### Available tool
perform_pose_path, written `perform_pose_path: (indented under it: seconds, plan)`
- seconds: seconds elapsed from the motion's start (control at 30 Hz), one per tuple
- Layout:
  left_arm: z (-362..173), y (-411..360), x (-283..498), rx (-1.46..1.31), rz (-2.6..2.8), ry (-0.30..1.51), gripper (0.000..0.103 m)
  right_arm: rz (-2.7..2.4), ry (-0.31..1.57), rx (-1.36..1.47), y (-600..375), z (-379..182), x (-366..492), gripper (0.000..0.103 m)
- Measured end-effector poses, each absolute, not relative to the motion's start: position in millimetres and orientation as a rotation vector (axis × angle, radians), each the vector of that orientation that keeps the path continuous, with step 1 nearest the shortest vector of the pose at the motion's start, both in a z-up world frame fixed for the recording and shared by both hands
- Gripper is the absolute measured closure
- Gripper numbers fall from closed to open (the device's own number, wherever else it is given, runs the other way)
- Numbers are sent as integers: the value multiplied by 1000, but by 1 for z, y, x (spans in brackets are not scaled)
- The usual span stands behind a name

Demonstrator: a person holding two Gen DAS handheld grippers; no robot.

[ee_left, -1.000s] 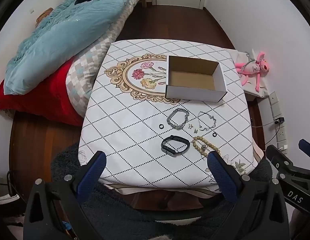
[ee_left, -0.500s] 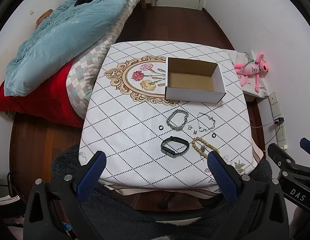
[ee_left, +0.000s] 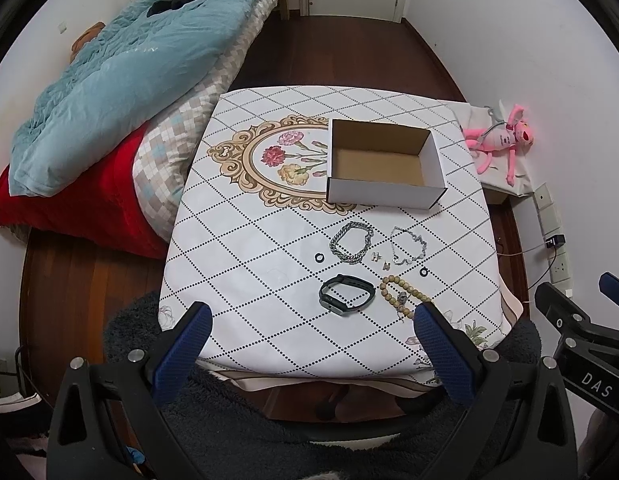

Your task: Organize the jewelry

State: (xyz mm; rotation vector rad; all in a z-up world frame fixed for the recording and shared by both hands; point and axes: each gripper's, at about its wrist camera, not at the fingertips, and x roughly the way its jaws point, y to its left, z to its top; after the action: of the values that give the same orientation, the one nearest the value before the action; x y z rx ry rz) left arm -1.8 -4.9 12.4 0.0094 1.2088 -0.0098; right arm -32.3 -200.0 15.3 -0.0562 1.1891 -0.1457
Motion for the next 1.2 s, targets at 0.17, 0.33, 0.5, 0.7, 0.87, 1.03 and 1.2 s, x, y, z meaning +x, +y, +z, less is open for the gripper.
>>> perform_pose_path:
  seconds: [0.17, 0.33, 0.5, 0.7, 0.87, 1.03, 1.2]
  plan:
    - [16, -7, -3, 12, -11, 1201, 0, -146, 1184, -56, -200, 17, -34, 0]
    - [19, -8, -2, 11, -14, 1197, 0, -146, 1178, -57, -200, 20, -35, 0]
    - [20, -8, -2, 11, -13, 1194, 0, -144, 1176, -53, -200, 21, -35, 0]
    - [22, -8, -2, 12, -16, 1190, 0, -144, 1174, -54, -199, 22, -35, 0]
    - [23, -9, -3, 12, -17, 1187, 0, -144, 1174, -53, -199, 23, -35, 0]
    - [23, -9, -3, 12, -16, 1187, 0, -144, 1173, -53, -199, 24, -35, 0]
    - [27, -11, -3, 13, -17, 1182, 0, -145, 1170, -54, -200, 26, -35, 0]
